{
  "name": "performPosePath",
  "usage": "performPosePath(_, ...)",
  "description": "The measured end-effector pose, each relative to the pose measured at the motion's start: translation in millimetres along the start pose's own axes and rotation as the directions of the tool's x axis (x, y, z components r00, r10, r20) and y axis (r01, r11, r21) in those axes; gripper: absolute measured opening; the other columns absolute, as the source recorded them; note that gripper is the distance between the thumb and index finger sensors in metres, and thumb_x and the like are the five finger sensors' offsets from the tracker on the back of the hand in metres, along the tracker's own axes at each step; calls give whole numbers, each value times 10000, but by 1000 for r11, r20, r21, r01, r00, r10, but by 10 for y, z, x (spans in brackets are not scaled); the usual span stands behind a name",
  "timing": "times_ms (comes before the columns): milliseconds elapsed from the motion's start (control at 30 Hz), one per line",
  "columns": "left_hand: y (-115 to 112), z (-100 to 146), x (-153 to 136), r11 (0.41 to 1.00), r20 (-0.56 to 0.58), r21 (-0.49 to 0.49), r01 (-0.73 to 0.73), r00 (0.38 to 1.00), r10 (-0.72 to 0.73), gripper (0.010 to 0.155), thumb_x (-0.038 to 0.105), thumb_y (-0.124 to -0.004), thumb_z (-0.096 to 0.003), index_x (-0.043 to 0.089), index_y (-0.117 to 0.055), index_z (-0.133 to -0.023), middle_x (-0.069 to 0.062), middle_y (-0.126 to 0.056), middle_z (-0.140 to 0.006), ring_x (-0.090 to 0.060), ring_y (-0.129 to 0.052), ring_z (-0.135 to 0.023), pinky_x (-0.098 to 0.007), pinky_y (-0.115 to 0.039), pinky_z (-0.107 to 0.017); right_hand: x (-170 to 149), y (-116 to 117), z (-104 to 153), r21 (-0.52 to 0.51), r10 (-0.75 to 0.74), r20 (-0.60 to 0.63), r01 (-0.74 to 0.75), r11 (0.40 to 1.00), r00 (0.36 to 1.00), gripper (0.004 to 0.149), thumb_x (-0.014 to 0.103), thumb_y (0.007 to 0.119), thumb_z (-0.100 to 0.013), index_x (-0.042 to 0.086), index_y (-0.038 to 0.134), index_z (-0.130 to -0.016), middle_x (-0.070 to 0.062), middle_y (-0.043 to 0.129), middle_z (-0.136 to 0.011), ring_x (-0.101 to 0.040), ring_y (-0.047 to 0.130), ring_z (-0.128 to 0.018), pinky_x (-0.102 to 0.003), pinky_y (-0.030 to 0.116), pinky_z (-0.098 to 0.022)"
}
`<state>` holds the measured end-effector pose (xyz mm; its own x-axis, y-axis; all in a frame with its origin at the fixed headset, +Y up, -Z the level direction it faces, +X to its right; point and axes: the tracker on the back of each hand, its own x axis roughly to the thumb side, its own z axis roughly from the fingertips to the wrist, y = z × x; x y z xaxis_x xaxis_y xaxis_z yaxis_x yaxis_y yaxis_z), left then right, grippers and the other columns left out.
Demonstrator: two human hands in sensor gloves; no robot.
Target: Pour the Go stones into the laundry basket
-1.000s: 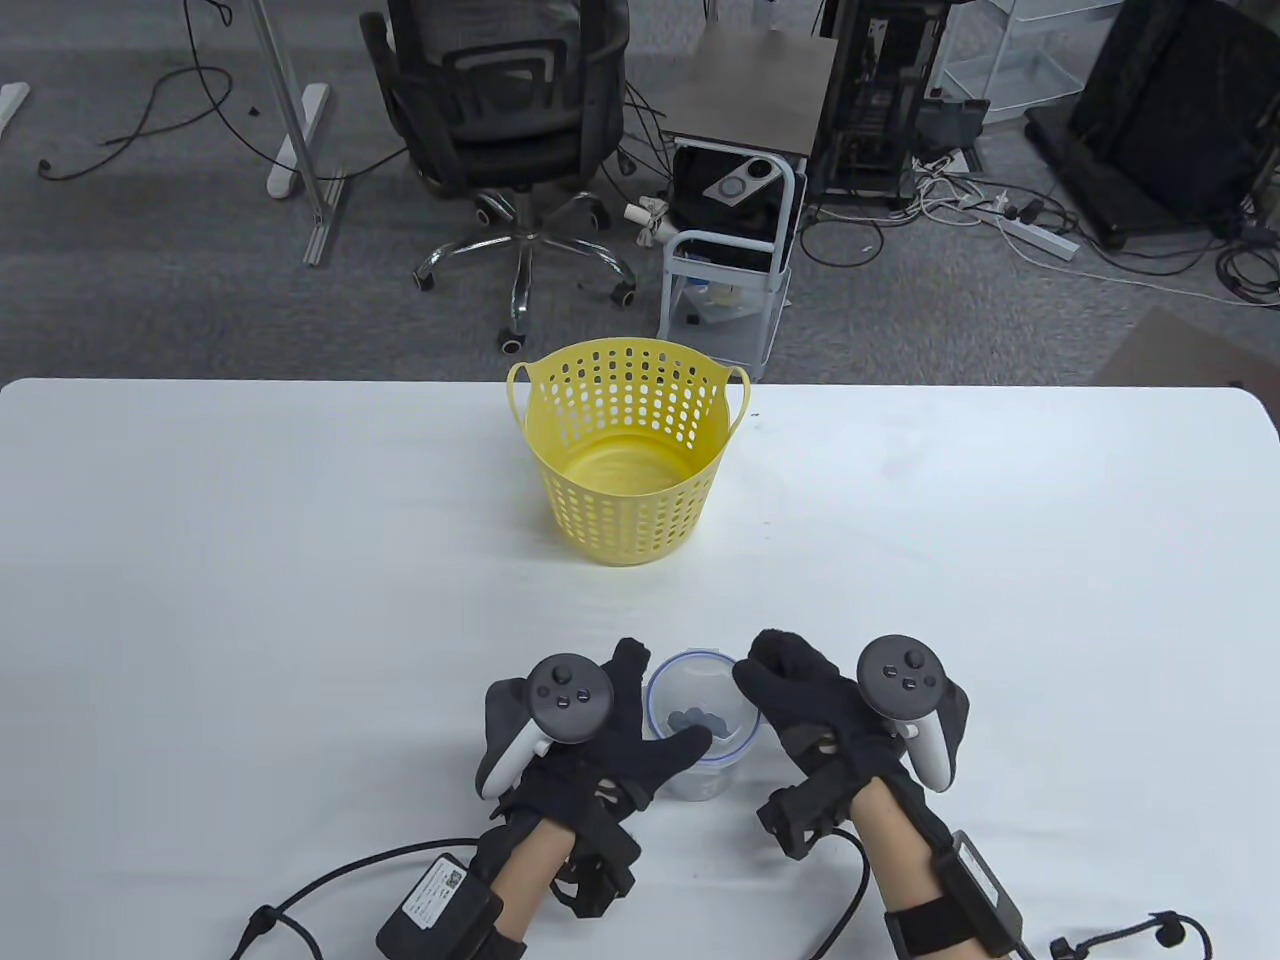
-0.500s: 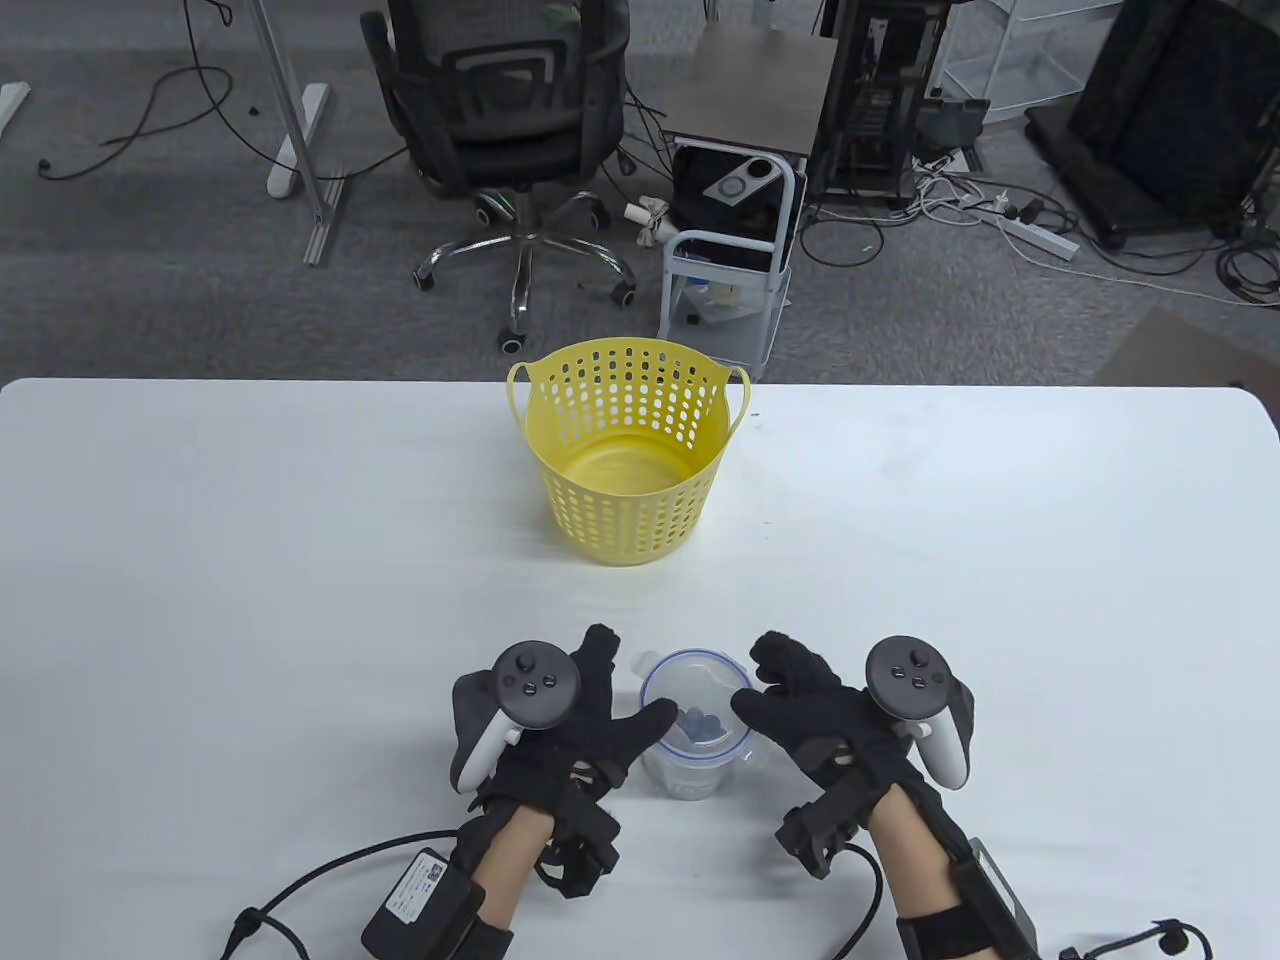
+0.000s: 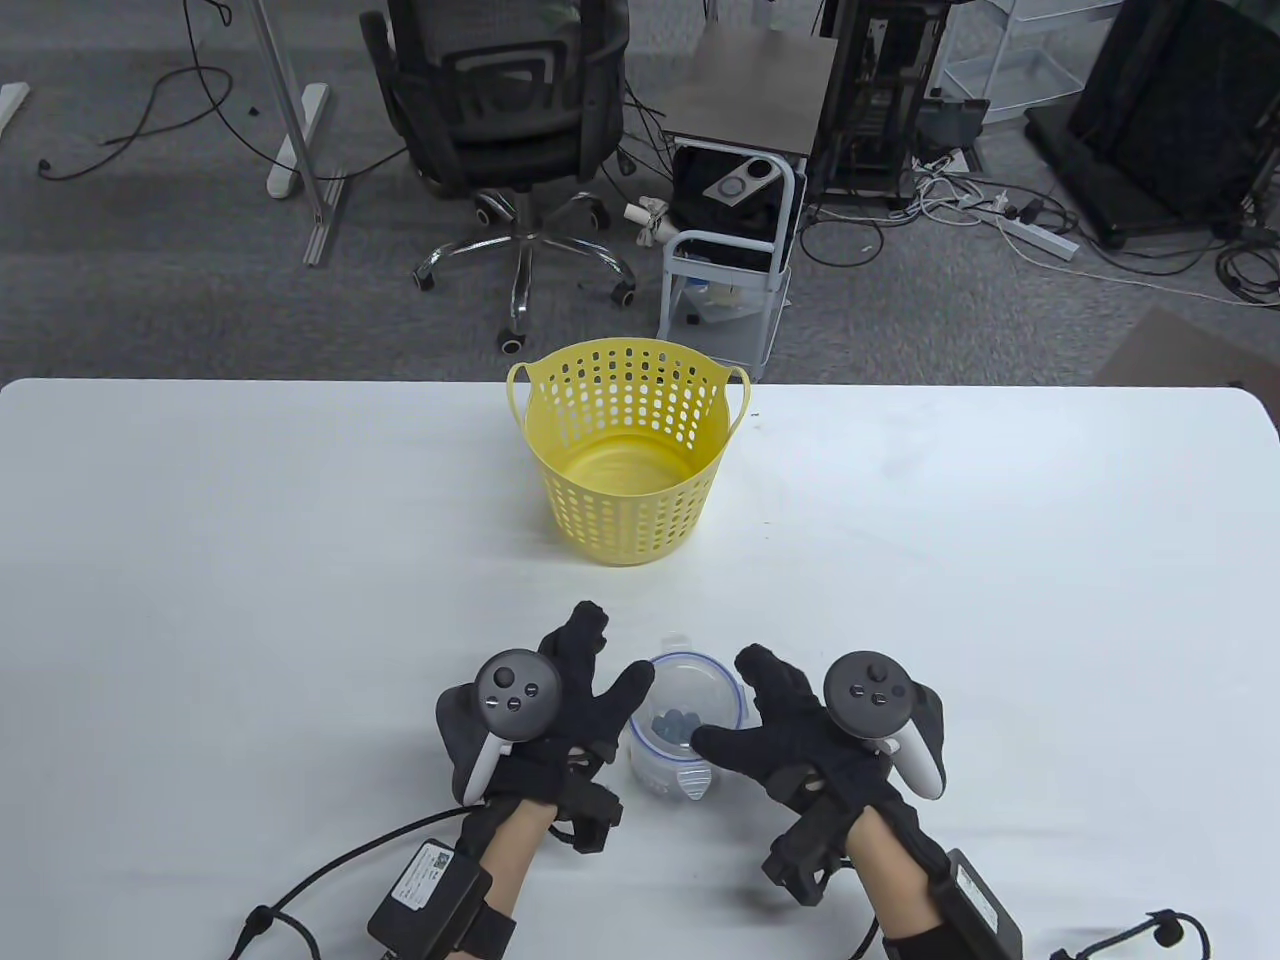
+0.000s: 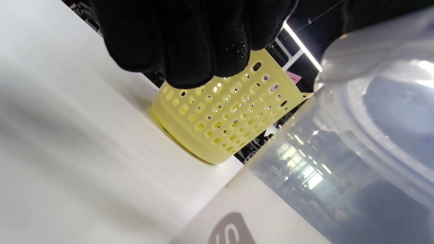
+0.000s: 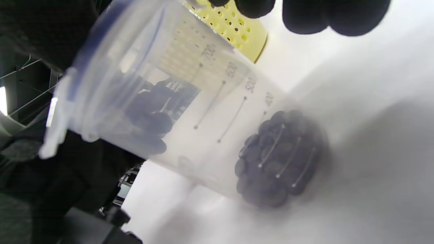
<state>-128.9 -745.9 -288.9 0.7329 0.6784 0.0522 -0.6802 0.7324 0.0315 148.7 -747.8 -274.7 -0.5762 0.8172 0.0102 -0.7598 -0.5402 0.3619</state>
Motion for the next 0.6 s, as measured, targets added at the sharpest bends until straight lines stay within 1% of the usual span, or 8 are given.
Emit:
performPosePath(100, -23, -12, -17, 998, 7, 57, -13, 1000, 13, 818, 746, -797, -388, 332, -545, -1047, 31, -767, -1023, -239, -910, -830, -463, -782, -596, 31, 62, 2, 8, 12, 3, -12, 1000, 1000, 1104, 720, 891, -390, 66, 324, -1077, -285, 364, -1115, -642, 562, -914, -696, 622, -600)
performPosePath(200, -9, -8, -21, 998, 15, 62, -12, 1000, 11, 788, 738, -765, -396, 339, -557, -1043, 28, -777, -1016, -241, -922, -815, -462, -789, -586, 40, 66, 5, -3, 20, 35, -20, 1000, 999, 1074, 715, 865, -407, 60, 334, -1074, -292, 365, -1111, -642, 572, -905, -698, 622, -596)
performPosePath(233, 14, 1, -29, 999, 16, 38, -32, 999, 31, 791, 752, -740, -399, 338, -556, -1047, 22, -774, -1021, -248, -920, -817, -464, -787, -586, 30, 40, 7, -21, 34, 44, -33, 999, 998, 1067, 728, 846, -408, 61, 344, -1072, -293, 379, -1109, -643, 579, -901, -697, 627, -594)
performPosePath(300, 57, 18, -30, 996, 5, -5, -94, 996, 94, 807, 769, -731, -398, 327, -570, -1053, 1, -779, -1021, -267, -919, -812, -473, -783, -581, -4, -17, 10, -43, -17, 43, 19, 999, 999, 1037, 745, 799, -424, 67, 360, -1074, -293, 402, -1106, -636, 594, -895, -691, 636, -591)
performPosePath(333, 85, 27, -23, 993, 0, -48, -105, 994, 105, 820, 771, -734, -398, 316, -567, -1060, -12, -778, -1022, -279, -918, -809, -480, -780, -579, -39, -51, 11, -71, -63, 36, 65, 995, 997, 1004, 750, 766, -439, 71, 386, -1074, -297, 426, -1100, -631, 614, -886, -685, 646, -586)
performPosePath(367, 103, 35, -18, 992, 0, -72, -101, 995, 101, 823, 775, -731, -404, 312, -563, -1063, -7, -787, -1003, -274, -922, -800, -476, -781, -577, -60, -71, 9, -92, -89, 32, 92, 992, 995, 972, 736, 767, -446, 64, 437, -1067, -301, 464, -1089, -624, 646, -870, -682, 658, -575)
performPosePath(467, 156, 49, 6, 985, -22, -160, -63, 998, 60, 767, 765, -737, -416, 288, -672, -1013, 20, -895, -853, -243, -985, -669, -456, -816, -523, -149, -147, 4, -169, -125, 4, 124, 978, 992, 826, 704, 755, -461, 77, 656, -990, -271, 685, -1001, -561, 803, -775, -648, 725, -529)
performPosePath(600, 120, 41, 5, 965, -67, -254, -61, 997, 45, 684, 746, -744, -428, 287, -769, -934, 48, -954, -713, -206, -1006, -553, -444, -831, -484, -199, -156, -14, -172, -113, -21, 107, 979, 993, 715, 691, 759, -465, 111, 788, -880, -215, 841, -870, -470, 915, -650, -595, 787, -467)
